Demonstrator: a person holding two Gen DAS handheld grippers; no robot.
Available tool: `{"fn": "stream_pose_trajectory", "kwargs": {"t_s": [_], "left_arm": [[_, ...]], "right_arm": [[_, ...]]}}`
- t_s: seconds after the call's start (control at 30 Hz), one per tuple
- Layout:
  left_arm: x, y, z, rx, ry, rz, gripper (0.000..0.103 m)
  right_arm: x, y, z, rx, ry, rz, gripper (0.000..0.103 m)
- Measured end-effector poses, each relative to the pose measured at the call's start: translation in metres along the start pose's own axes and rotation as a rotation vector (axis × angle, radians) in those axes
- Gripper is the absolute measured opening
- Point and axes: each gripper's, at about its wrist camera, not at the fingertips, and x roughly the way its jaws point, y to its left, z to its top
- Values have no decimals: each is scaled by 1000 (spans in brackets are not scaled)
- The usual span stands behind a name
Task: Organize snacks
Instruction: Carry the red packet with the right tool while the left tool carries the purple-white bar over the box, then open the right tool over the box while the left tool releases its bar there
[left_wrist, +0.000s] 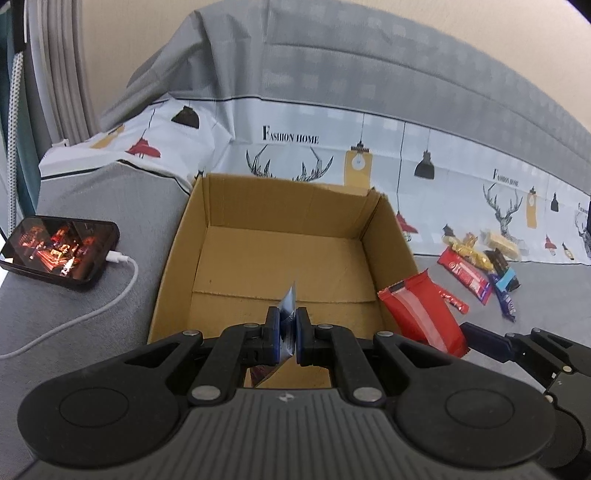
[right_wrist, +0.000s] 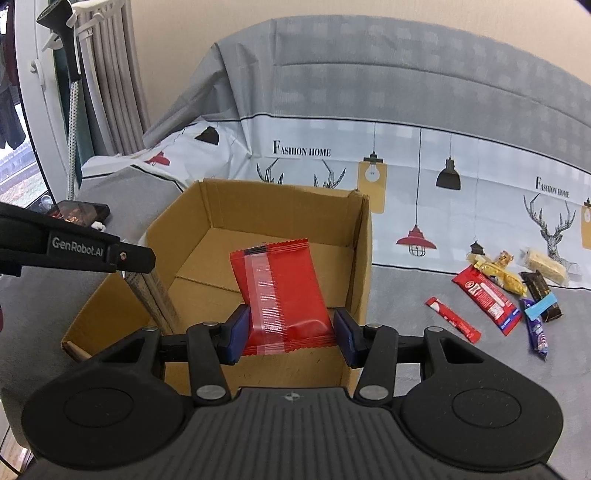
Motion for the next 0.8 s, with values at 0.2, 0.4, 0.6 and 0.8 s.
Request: {"fn": "stream_pose_trajectory", "kwargs": {"t_s": [0.2, 0.4, 0.6, 0.8], "left_arm": [[25, 7, 0, -1, 40, 25, 9], [37, 8, 3, 32, 6, 73, 15], [20, 11, 13, 35, -181, 163, 103], [4, 3, 1, 70, -135, 181, 103]], "right_arm": [[18, 2, 1, -2, 22, 5, 51], [36, 4, 1, -3, 37, 0, 52], [41, -1, 14, 13, -33, 0, 93], [27, -5, 8, 9, 19, 1, 98]]}}
